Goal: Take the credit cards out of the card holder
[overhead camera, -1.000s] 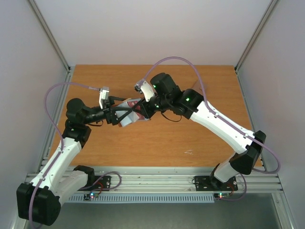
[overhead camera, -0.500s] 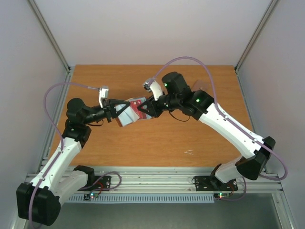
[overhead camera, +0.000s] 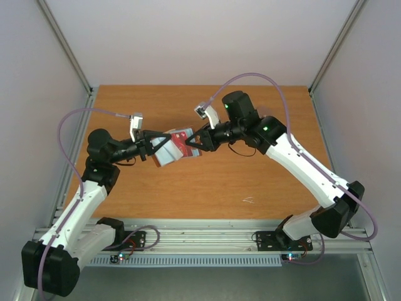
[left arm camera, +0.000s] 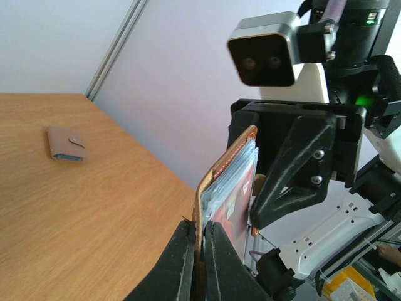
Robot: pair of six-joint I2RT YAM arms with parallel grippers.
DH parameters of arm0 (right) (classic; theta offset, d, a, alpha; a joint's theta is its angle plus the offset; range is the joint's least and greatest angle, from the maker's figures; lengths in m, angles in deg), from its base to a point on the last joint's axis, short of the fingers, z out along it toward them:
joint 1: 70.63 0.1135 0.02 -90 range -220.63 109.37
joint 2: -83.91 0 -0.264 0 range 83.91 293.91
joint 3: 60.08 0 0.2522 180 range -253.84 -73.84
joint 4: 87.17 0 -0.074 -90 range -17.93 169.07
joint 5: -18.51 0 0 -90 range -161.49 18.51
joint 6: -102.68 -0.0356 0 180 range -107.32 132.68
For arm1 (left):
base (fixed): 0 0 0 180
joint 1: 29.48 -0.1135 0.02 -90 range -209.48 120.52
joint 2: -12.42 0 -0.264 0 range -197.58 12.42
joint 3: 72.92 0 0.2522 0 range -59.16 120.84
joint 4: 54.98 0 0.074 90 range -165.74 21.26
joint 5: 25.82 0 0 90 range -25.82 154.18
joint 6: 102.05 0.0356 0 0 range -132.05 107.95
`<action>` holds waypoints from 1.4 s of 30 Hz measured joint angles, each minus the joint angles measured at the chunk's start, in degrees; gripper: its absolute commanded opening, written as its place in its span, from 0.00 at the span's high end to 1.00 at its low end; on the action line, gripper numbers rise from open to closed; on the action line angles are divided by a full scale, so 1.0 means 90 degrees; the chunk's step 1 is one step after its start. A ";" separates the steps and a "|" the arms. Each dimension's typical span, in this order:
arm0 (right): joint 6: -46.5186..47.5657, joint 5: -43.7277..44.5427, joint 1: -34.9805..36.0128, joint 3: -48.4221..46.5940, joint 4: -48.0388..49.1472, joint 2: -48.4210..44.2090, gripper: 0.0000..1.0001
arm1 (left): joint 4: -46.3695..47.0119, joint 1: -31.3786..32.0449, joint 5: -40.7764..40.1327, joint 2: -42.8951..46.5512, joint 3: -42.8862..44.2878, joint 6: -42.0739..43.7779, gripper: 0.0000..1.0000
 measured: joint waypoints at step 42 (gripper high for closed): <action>-0.0539 0.5136 0.1107 -0.3393 -0.3315 0.2628 0.99 | -0.1464 0.0486 -0.0522 0.0046 0.0257 0.1467 0.73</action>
